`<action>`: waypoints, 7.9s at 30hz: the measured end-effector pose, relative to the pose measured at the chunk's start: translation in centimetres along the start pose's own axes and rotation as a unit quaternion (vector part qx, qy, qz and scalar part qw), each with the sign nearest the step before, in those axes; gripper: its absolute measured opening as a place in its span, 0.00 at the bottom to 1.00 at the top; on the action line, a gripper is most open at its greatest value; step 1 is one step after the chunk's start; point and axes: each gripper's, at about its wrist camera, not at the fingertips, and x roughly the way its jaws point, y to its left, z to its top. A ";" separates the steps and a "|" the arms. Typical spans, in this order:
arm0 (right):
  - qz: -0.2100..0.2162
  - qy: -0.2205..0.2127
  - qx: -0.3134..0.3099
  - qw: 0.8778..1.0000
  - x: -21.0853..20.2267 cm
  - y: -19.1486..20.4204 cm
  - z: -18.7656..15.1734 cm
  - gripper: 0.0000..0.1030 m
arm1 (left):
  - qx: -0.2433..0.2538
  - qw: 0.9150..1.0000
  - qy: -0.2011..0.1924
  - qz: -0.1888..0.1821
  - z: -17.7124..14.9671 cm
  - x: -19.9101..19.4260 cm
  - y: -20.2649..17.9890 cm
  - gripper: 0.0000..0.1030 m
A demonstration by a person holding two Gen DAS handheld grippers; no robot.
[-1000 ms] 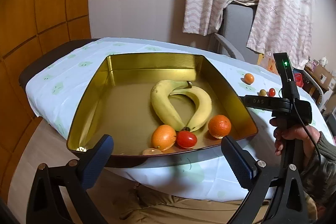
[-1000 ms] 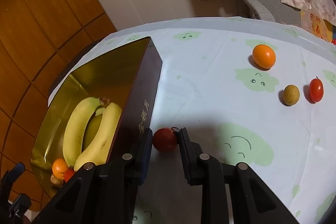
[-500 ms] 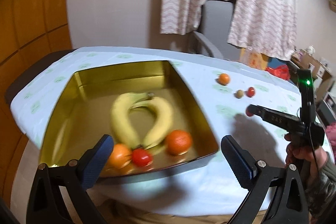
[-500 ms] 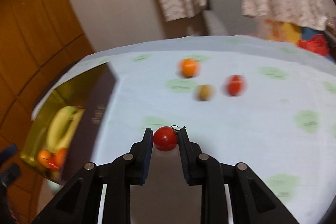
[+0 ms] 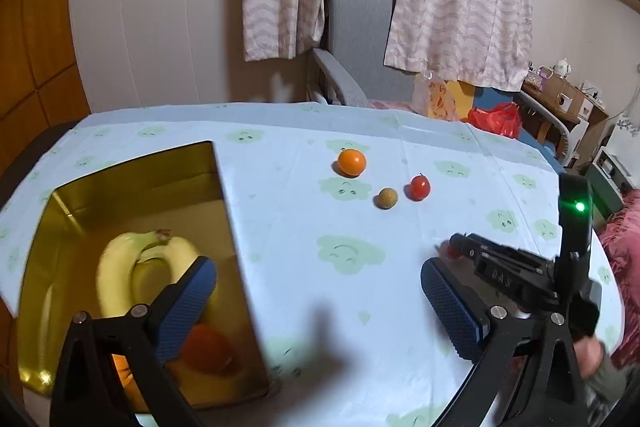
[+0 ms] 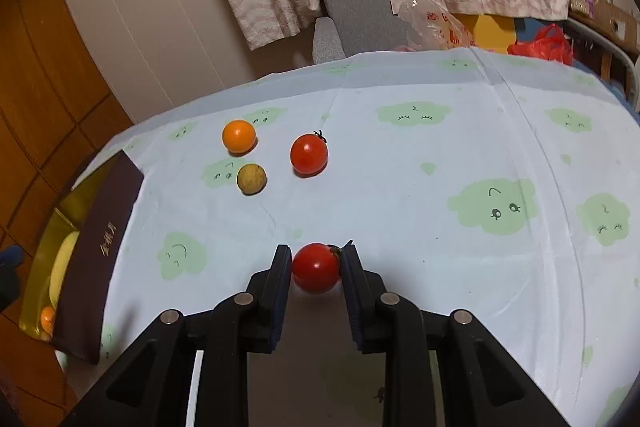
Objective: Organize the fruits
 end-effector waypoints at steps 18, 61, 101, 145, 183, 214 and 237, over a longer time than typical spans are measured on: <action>0.060 -0.019 0.083 0.995 0.2 -3.0 -0.8 0.27 | 0.035 0.997 0.066 0.020 4.5 13.0 -6.3 1.00; 0.056 -0.029 0.084 0.994 0.1 -3.2 -1.0 0.27 | 0.056 0.997 0.039 -0.024 3.9 16.3 -6.5 0.72; 0.066 -0.046 0.042 0.996 -5.0 3.3 -3.2 0.26 | -0.052 0.996 -0.027 -0.064 -1.0 -1.6 4.1 0.23; 0.152 0.068 -0.180 0.970 0.5 27.4 -5.7 0.27 | -0.170 0.977 0.018 0.124 -10.2 -3.1 23.1 0.42; 0.144 0.066 -0.160 0.974 1.0 27.4 -5.5 0.29 | -0.231 0.954 -0.046 0.187 -11.4 -8.0 24.1 0.95; 0.082 0.032 -0.040 0.995 -2.6 15.4 -4.6 0.29 | -0.110 0.990 -0.043 0.074 -9.6 -7.5 15.1 1.00; 0.021 0.018 0.012 1.000 -3.0 8.7 -3.5 0.29 | -0.057 0.997 -0.030 0.028 -7.9 -6.4 8.9 1.00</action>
